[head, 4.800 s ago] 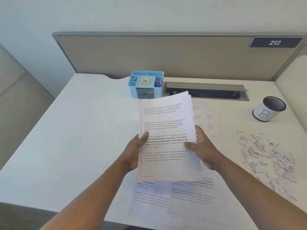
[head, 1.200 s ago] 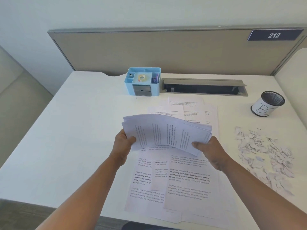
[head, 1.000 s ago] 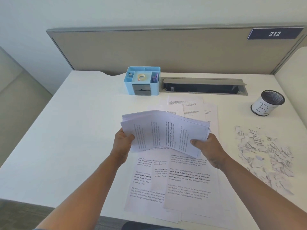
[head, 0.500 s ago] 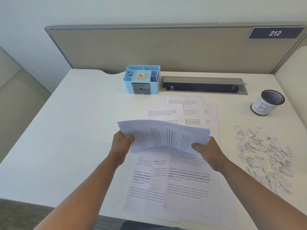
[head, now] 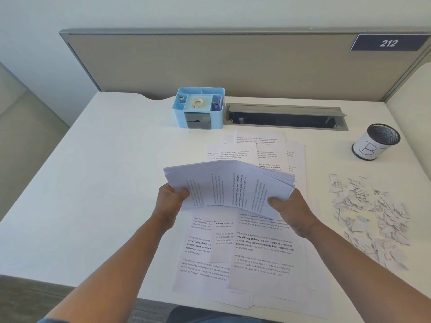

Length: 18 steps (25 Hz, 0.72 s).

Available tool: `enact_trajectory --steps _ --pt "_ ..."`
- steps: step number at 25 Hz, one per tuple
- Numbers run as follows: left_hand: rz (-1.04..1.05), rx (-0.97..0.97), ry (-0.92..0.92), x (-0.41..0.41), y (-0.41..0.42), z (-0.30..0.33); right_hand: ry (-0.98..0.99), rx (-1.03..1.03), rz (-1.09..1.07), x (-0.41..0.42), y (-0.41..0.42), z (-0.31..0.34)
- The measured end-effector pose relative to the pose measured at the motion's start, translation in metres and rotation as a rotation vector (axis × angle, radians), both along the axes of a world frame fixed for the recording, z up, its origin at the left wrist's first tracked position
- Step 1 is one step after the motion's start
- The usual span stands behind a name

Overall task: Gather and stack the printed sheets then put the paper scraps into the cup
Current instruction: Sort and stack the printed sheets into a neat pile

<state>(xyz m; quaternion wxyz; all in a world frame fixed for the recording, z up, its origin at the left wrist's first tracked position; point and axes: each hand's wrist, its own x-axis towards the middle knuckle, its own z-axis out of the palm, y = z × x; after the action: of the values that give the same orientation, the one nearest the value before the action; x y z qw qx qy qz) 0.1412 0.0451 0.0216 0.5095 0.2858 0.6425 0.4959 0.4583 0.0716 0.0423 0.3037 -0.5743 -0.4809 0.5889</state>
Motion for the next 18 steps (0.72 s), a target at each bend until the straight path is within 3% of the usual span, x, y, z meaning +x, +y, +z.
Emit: enact_trajectory --steps 18 --pt "-0.050 -0.058 0.055 -0.004 -0.005 -0.013 -0.043 -0.038 0.048 -0.005 -0.004 0.000"
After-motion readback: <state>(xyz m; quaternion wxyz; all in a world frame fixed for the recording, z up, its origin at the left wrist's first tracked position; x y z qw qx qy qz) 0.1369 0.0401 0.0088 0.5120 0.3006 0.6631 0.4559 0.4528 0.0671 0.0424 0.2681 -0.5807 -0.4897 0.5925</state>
